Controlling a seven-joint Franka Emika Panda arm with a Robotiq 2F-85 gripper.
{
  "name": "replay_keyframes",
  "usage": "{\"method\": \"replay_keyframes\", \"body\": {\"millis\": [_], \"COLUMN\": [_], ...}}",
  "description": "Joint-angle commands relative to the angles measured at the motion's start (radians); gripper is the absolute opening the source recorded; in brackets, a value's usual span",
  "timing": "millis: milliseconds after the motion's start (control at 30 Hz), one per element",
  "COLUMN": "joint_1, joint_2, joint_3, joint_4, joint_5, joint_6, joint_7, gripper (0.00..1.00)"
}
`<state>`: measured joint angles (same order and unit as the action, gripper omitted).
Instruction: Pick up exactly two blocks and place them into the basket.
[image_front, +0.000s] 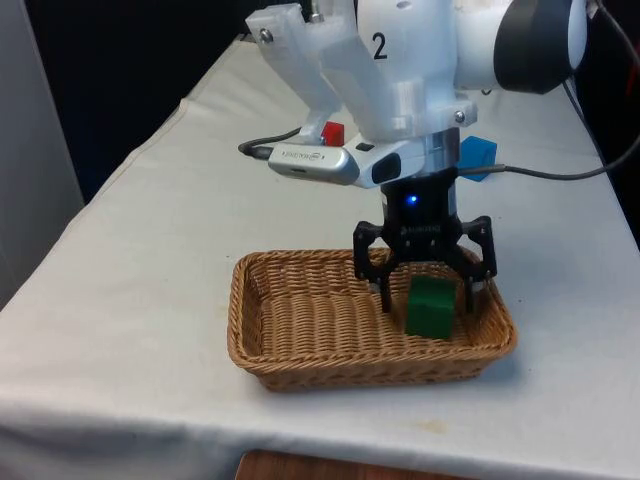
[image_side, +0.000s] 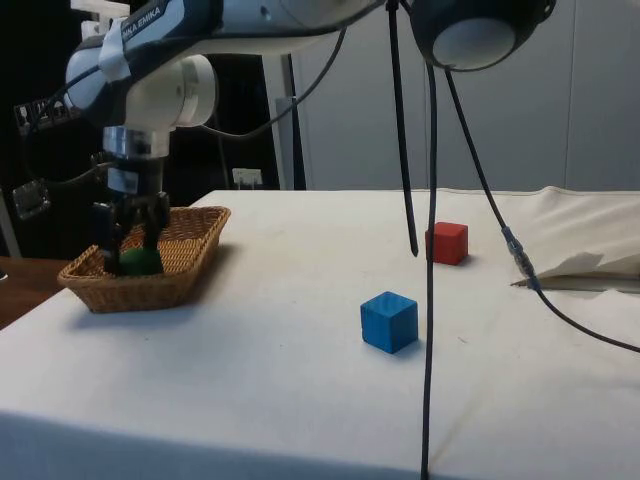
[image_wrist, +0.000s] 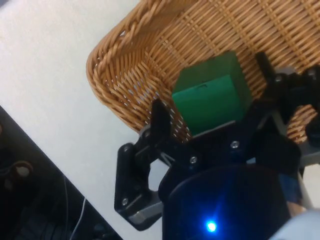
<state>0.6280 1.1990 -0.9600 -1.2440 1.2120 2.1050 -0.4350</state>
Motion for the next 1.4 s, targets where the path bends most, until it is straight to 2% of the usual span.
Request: {"method": "replay_keyframes", "body": {"millis": [0,67,200,233,267,500,533,600,633,767,800,867,1000,1033,1067,1100,1267,1300,1333,1367], "joint_1": [-0.008,-0.008,-0.008,0.000,-0.008,0.018,0.013,0.026,0.026,0.041,0.032,0.057,0.079,0.091,0.072,0.095,0.118,0.094,0.126,0.129], "joint_2": [0.007,0.007,0.008,0.002,0.008,-0.027,-0.022,-0.039,-0.039,-0.063,-0.051,-0.080,-0.108,-0.127,-0.111,-0.136,-0.182,-0.165,-0.200,-0.207], "joint_3": [0.003,0.003,0.003,0.000,0.003,-0.039,-0.037,-0.054,-0.054,-0.078,-0.069,-0.096,-0.115,-0.122,-0.111,-0.123,-0.127,-0.114,-0.128,-0.129], "joint_4": [0.014,0.014,0.014,0.000,0.014,-0.006,0.001,-0.012,-0.012,-0.027,-0.016,-0.045,-0.076,-0.094,-0.066,-0.102,-0.144,-0.109,-0.158,-0.164], "joint_5": [0.001,0.001,0.001,0.000,0.001,-0.006,0.000,-0.007,-0.007,-0.010,-0.002,-0.011,-0.018,-0.027,-0.022,-0.033,-0.061,-0.057,-0.074,-0.080], "joint_6": [-0.005,-0.005,-0.005,0.000,-0.005,-0.043,-0.044,-0.056,-0.056,-0.075,-0.067,-0.091,-0.104,-0.108,-0.108,-0.109,-0.108,-0.112,-0.106,-0.105], "joint_7": [0.005,0.005,0.005,0.000,0.005,0.011,0.006,0.012,0.012,0.011,0.007,0.007,0.002,-0.001,0.005,-0.002,-0.006,0.002,-0.007,-0.007], "gripper": [0.96,1.00,1.00,1.00,1.00,1.00,1.00,1.00,1.00,1.00,1.00,1.00,1.00,1.00,1.00,1.00,1.00,1.00,1.00,1.00]}}
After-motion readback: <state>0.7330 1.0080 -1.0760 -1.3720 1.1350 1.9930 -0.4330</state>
